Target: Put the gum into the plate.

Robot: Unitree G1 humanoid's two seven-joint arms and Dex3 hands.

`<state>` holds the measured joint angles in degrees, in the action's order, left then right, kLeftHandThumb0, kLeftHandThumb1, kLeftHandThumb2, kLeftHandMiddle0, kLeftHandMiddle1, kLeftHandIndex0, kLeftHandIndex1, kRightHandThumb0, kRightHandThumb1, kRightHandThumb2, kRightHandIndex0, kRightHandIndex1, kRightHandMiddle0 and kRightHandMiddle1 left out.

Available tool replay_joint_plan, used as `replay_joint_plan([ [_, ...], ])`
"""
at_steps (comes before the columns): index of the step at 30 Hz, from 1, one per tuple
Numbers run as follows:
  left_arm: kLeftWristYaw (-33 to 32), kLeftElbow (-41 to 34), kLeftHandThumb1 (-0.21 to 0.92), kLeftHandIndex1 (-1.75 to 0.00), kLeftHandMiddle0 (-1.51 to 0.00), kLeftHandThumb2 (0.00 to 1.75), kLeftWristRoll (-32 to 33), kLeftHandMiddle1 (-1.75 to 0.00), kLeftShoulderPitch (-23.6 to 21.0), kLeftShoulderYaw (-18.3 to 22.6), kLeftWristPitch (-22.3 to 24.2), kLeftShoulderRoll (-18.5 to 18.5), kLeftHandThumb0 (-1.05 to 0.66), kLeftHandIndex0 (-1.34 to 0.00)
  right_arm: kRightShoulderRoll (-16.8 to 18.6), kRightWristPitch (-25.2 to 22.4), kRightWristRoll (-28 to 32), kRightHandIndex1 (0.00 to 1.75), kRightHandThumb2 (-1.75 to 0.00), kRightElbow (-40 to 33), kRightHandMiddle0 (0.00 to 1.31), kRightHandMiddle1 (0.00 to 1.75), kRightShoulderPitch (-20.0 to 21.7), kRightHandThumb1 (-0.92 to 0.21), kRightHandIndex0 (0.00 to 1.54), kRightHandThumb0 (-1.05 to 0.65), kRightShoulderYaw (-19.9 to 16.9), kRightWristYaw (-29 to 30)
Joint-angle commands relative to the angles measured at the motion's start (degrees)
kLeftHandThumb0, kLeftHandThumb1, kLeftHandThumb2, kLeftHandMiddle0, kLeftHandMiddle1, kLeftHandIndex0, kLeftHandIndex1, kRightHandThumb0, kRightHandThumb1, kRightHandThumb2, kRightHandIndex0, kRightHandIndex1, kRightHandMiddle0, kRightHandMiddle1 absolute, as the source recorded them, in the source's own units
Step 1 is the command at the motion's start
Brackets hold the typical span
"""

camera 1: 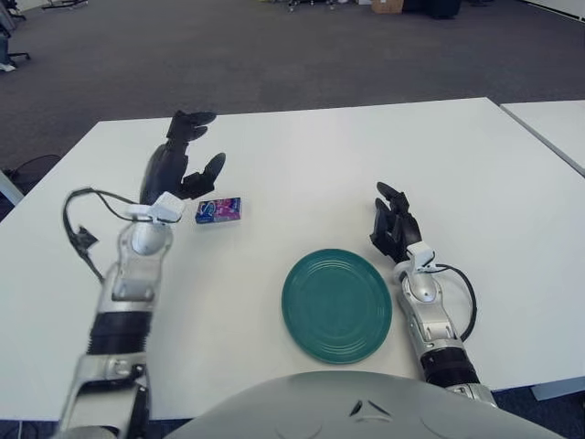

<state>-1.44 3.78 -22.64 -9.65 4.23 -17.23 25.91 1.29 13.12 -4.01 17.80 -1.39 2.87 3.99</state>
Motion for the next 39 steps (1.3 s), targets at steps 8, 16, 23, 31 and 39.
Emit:
replay_joint_plan([
  [8,0.01,27.33,0.92,-1.01,-0.22,0.48,-18.51,-0.24,-16.30,-15.09,-4.36,10.34,-1.05,0.00,0.41,-4.11,-0.06,0.00,-0.85,7.31,0.00,0.59,-3.25,-0.92,0.28,-0.63,0.36,-0.48],
  [16,0.96,41.02,0.92,-0.94,-0.21,0.39,-20.53,-0.10,-20.93,-21.39,-8.77,11.31,-1.05,0.00,0.37,-3.89,0.03,0.00,-0.85,7.75,0.00,0.56,-3.08,-0.92,0.26,-0.61,0.15,-0.50],
  [23,0.40,49.40,0.92,-0.86,-0.18,0.40,-21.50,-0.04,-24.17,-25.37,-11.18,10.95,-1.05,0.00,0.17,-3.95,0.05,0.00,-0.85,7.65,0.00,0.55,-3.17,-0.92,0.25,-0.60,-0.09,-0.55],
  [31,-0.78,60.44,0.92,-0.84,-0.16,0.41,-22.31,-0.02,-28.76,-29.53,-11.24,8.05,-1.05,0.00,-0.17,-3.99,0.10,0.01,-0.87,7.93,0.00,0.56,-2.92,-0.92,0.26,-0.62,-0.41,-0.67],
  [39,-1.70,65.14,0.92,-0.87,-0.15,0.40,-22.02,-0.01,-30.16,-31.84,-10.58,5.59,-1.05,0.00,-0.24,-3.49,0.38,0.01,-0.87,8.44,0.00,0.58,-2.74,-0.92,0.27,-0.62,-0.67,-0.72],
])
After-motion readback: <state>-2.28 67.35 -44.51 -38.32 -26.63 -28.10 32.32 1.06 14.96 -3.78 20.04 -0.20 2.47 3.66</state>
